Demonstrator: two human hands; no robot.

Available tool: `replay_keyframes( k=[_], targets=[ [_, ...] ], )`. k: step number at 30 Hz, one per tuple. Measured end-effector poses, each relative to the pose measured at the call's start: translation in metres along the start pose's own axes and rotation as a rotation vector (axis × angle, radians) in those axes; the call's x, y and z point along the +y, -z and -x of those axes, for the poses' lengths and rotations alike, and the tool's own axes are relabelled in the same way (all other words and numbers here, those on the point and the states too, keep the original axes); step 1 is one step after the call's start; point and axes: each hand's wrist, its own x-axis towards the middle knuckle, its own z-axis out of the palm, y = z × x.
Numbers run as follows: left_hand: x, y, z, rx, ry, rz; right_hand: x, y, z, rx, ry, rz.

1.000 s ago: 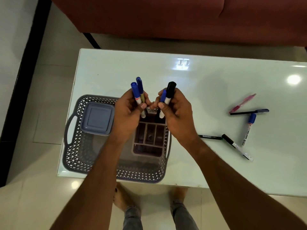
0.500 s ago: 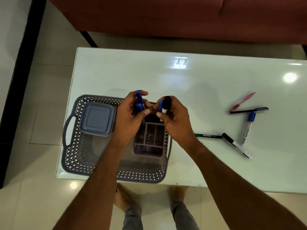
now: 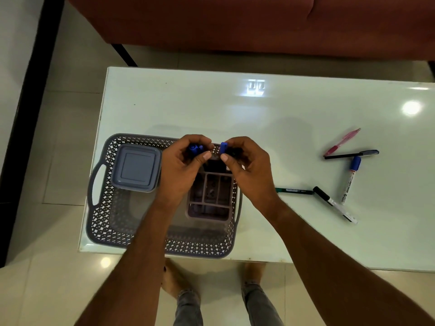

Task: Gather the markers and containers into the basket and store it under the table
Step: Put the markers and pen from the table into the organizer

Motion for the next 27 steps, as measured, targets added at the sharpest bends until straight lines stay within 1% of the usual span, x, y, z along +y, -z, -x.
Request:
replay_keyframes(
  k=[6,10,12,14,16,17,19,21,23,24,25,27],
  targets=[
    [-0.003,-0.003,0.001,0.012,0.033,-0.018,0.001,0.003,0.001,-0.02,-0.008,0.049],
    [-0.002,-0.004,0.002,0.013,0.023,-0.008,0.0,0.008,0.002,-0.042,0.007,0.027],
    [0.002,-0.007,0.006,0.081,-0.004,-0.016,0.001,0.014,0.004,-0.036,0.021,0.002],
    [0.007,-0.013,0.01,0.234,-0.086,-0.093,0.002,0.023,0.007,0.014,0.034,-0.008],
    [0.016,-0.022,0.014,0.4,-0.231,-0.19,0.004,0.035,0.011,0.115,0.068,0.019],
    [0.024,-0.029,0.018,0.449,-0.307,-0.226,0.007,0.043,0.013,0.168,0.095,0.051],
    [0.042,-0.053,0.027,0.449,-0.442,-0.286,0.016,0.065,0.017,0.258,0.154,0.148],
    [0.052,-0.085,0.037,0.341,-0.491,-0.342,0.03,0.092,0.022,0.317,0.195,0.266],
    [0.048,-0.122,0.045,0.16,-0.43,-0.436,0.046,0.119,0.03,0.339,0.211,0.39],
    [0.042,-0.139,0.049,0.076,-0.355,-0.516,0.054,0.133,0.036,0.343,0.204,0.457],
    [0.035,-0.155,0.052,0.019,-0.248,-0.607,0.062,0.146,0.041,0.347,0.184,0.524],
    [0.018,-0.178,0.058,-0.013,0.072,-0.747,0.076,0.168,0.053,0.35,0.132,0.627]
  ],
)
